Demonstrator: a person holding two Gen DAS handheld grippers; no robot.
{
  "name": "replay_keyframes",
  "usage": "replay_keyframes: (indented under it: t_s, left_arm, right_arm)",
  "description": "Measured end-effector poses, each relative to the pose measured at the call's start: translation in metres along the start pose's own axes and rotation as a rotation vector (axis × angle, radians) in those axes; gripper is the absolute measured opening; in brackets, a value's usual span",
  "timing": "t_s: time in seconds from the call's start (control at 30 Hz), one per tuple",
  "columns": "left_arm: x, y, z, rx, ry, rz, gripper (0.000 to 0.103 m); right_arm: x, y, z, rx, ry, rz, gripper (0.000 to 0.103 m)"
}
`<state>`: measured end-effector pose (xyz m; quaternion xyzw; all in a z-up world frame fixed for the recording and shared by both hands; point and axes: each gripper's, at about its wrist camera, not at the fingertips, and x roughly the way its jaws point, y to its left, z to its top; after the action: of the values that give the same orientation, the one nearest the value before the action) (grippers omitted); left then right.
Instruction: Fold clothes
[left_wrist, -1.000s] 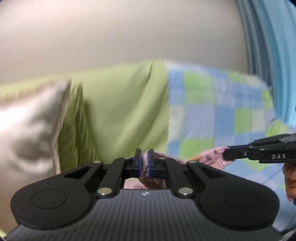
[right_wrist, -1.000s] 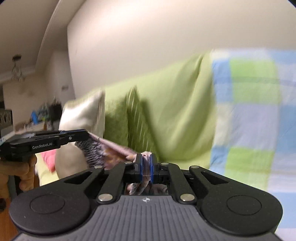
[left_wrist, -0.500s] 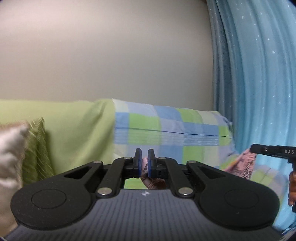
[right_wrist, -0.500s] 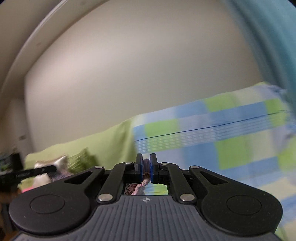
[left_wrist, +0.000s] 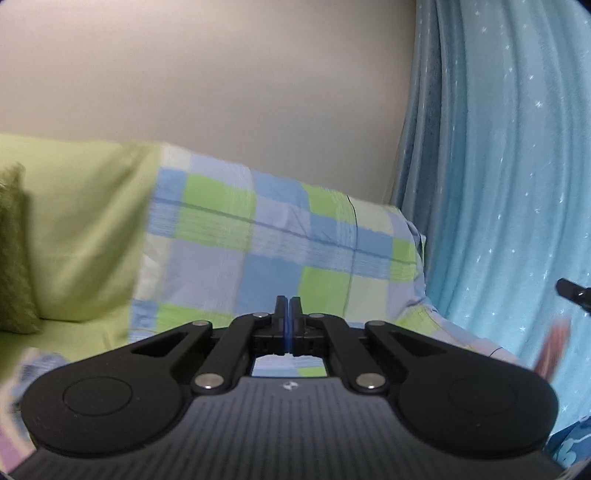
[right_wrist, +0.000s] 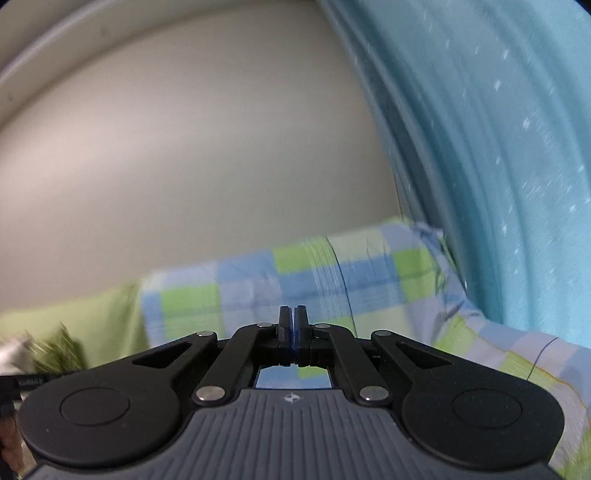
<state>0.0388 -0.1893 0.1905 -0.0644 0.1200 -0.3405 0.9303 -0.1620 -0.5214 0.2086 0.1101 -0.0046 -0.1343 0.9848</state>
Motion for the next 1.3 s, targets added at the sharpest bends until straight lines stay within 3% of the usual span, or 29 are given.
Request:
replay_keyframes:
  t_s: [0.1,0.2,0.3,0.43,0.5,0.53,0.7,0.87,0.9,0.93,1.03,1.2,1.3]
  left_arm:
    - [0.085,-0.002,-0.019,0.035,0.07,-0.034,0.0]
    - [0.145,0.0,-0.059,0.013,0.192,-0.114,0.0]
    - [0.178,0.005,-0.104,0.037,0.315,-0.177,0.005]
    - [0.189,0.007,-0.15,0.13,0.483,-0.331,0.014]
    - [0.182,0.002,-0.167,0.207,0.578,-0.469,0.033]
    - [0.18,-0.003,-0.174,0.264,0.61,-0.511,0.036]
    - [0.179,-0.027,-0.204,0.532,0.757,-0.628,0.048]
    - [0.196,-0.044,-0.231,0.734,0.871,-0.67,0.048]
    - [0.199,-0.047,-0.238,0.775,0.888,-0.669,0.044]
    - [0.197,-0.051,-0.241,0.81,0.89,-0.674,0.04]
    - [0.187,-0.06,-0.244,0.892,0.876,-0.688,0.006]
    - [0.167,-0.057,-0.196,0.794,0.703,-0.652,0.004]
    - [0.161,-0.059,-0.164,0.798,0.594,-0.607,0.004]
  right_arm:
    - [0.084,-0.021,-0.034,-0.152,0.104,-0.056,0.0]
    - [0.129,-0.06,-0.078,-0.069,0.238,-0.027,0.0]
    - [0.127,-0.086,-0.127,-0.09,0.349,0.001,0.002]
    - [0.102,-0.121,-0.183,-0.056,0.493,-0.011,0.009]
    - [0.083,-0.136,-0.2,-0.03,0.534,-0.045,0.011]
    - [0.076,-0.14,-0.206,-0.019,0.545,-0.063,0.012]
    - [0.05,-0.139,-0.208,-0.005,0.537,-0.092,0.014]
    - [0.038,-0.12,-0.201,-0.022,0.519,-0.061,0.022]
    - [0.038,-0.117,-0.2,-0.022,0.52,-0.054,0.024]
    - [0.037,-0.114,-0.199,-0.022,0.521,-0.047,0.026]
    - [0.037,-0.106,-0.198,-0.019,0.527,-0.022,0.03]
    - [0.042,-0.09,-0.213,-0.032,0.578,0.087,0.038]
    - [0.052,-0.077,-0.227,-0.047,0.637,0.164,0.039]
